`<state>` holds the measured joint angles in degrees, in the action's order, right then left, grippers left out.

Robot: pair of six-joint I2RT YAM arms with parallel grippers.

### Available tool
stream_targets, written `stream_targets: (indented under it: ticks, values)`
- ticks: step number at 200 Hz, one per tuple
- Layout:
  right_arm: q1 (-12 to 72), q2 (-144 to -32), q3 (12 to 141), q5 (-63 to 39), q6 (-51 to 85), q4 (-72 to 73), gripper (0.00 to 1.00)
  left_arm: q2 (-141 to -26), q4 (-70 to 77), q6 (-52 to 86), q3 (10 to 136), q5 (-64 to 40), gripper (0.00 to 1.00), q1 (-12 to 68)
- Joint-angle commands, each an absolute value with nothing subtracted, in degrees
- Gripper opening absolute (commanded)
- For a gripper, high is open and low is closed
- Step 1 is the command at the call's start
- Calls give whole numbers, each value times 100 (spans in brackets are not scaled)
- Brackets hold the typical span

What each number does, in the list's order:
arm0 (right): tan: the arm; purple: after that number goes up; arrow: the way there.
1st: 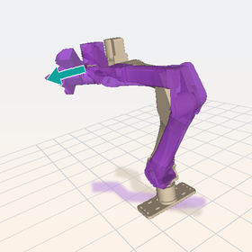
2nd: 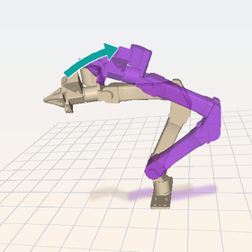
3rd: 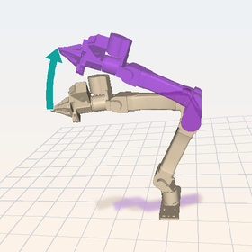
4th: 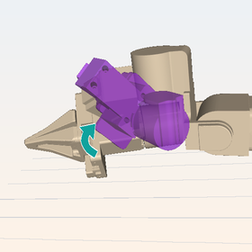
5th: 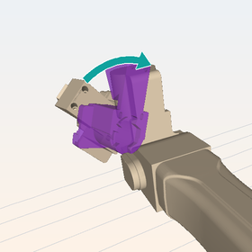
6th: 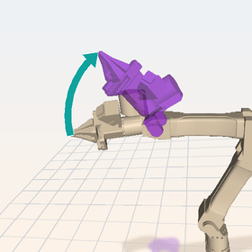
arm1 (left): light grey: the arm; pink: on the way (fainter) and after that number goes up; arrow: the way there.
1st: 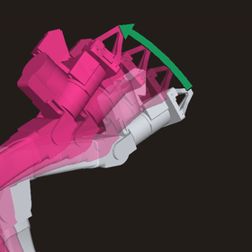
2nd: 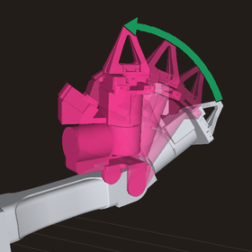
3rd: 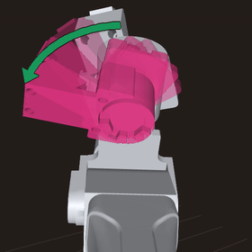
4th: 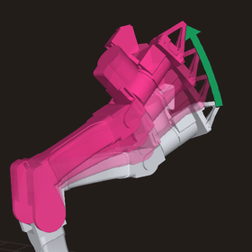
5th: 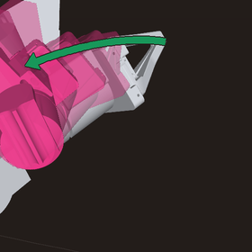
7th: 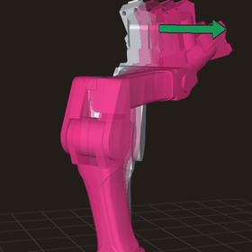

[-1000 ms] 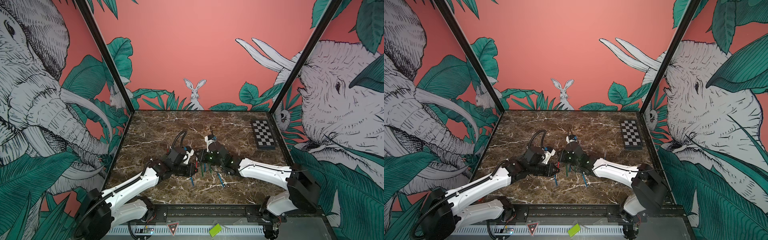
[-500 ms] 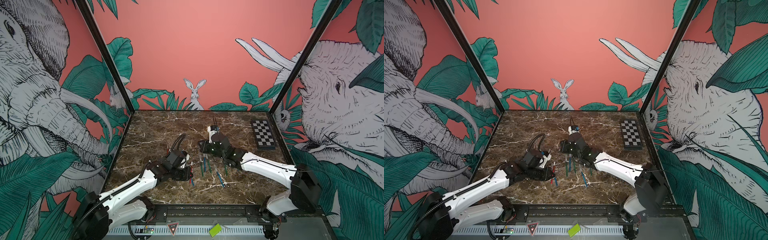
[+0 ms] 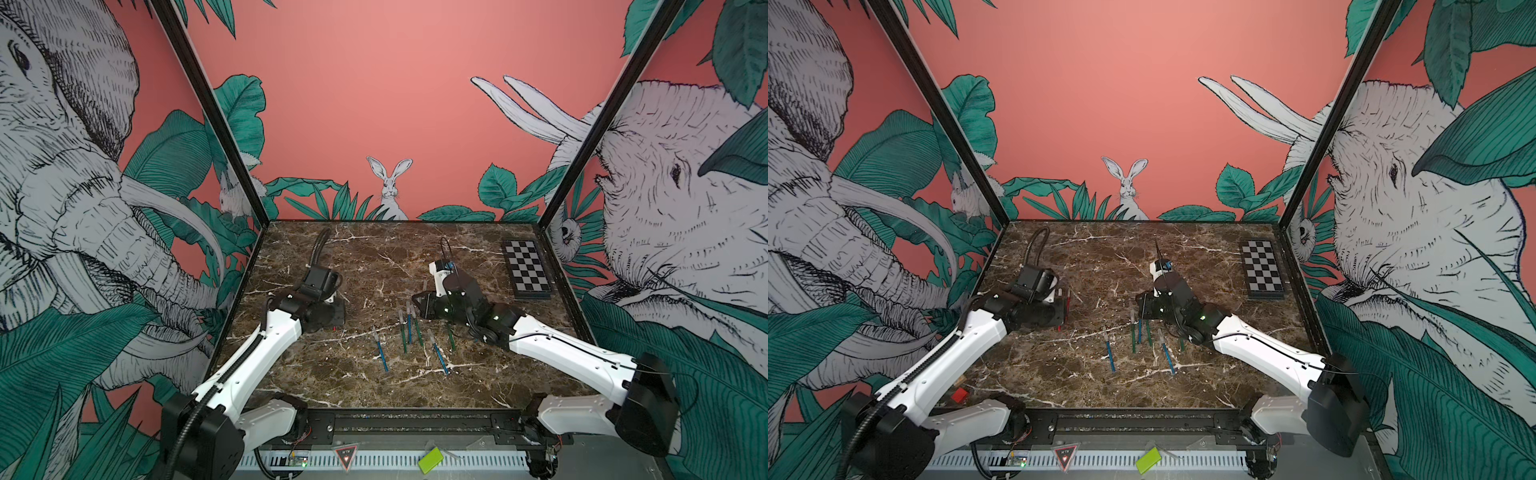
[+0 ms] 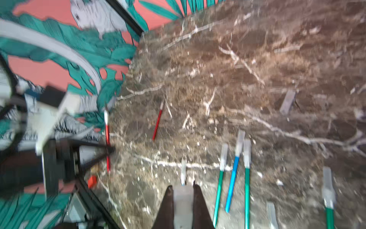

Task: Remove protective caps from carving knives
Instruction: Place the protective sleeve at the center of the board.

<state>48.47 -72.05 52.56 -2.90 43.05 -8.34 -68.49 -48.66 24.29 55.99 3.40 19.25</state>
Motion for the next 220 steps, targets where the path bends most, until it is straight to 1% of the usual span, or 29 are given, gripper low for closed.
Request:
stream_targets:
  ticks: [1, 12, 41, 56, 83, 97, 117, 127, 181, 220]
  values:
    - [4843, -6862, 5139, -478, 4079, -1305, 0, -7374, -5487, 2058, 5930, 1006, 0, 1482]
    - [4843, -6765, 5116, -450, 4017, -1459, 0, -7657, -5528, 2029, 6118, 1117, 0, 1433]
    - [4843, -6664, 5128, -327, 3869, -2006, 0, -8367, -5610, 1927, 6582, 2209, 0, 1391]
    - [4843, -6614, 5082, -245, 3824, -2155, 0, -8794, -5695, 1871, 6859, 2236, 0, 1258]
    - [4850, -6487, 5080, -159, 3722, -2380, 0, -9561, -5730, 1649, 7300, 2643, 0, 1191]
    - [4847, -6397, 5079, -108, 3688, -2463, 0, -9965, -5748, 1599, 7495, 2571, 0, 1151]
    - [4850, -6253, 5020, -59, 3665, -2516, 0, -10321, -5616, 1560, 7652, 2160, 0, 1146]
    - [4851, -6180, 4972, -38, 3656, -2543, 0, -10370, -5461, 1547, 7632, 1937, 0, 1145]
    - [4852, -5882, 4808, 78, 3675, -2615, 0, -10590, -5214, 1702, 7496, 1468, 0, 1151]
    - [4851, -5862, 4790, 22, 3736, -2582, 0, -10735, -5102, 1758, 7383, 1382, 0, 1242]
